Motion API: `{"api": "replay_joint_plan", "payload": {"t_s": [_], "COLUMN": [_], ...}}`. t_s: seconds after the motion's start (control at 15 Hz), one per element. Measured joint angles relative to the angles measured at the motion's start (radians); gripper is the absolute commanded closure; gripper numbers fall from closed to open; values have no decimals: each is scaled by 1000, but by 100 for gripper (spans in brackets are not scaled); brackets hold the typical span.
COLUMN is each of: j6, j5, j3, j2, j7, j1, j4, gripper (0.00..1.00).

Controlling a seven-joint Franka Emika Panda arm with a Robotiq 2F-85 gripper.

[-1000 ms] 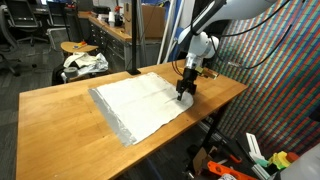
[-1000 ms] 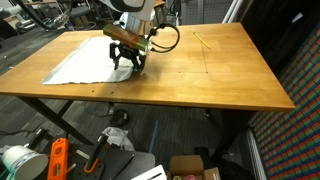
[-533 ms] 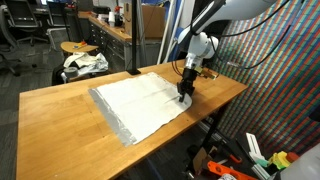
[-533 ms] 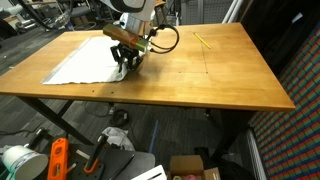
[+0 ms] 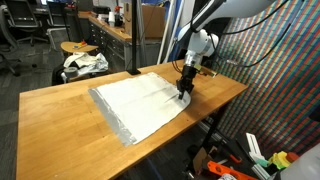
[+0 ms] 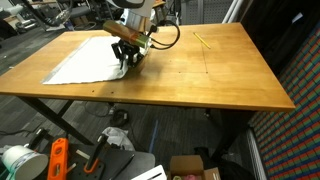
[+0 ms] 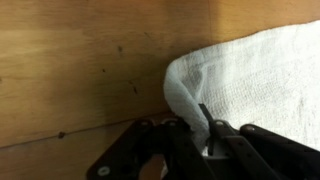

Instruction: Fold the towel in half

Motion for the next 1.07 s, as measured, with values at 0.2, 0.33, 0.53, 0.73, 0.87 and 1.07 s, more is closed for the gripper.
{"api": "replay_joint_plan", "payload": {"t_s": [0.2,0.33,0.53,0.73,0.87,1.07], "j6": [3,8,10,26,56,126], "j5": [-22,-51,-102,-163,-208,-265], "j3": [0,0,0,1,3,14], "j2": [-25,-48,-89,-135,-169,-222], "j7": [18,32,48,74,97,136], "j1": [14,30,59,96,126,178], "j4": [-1,-9,-27,-60,-98,-175], "gripper": [98,98,98,98,98,97]}}
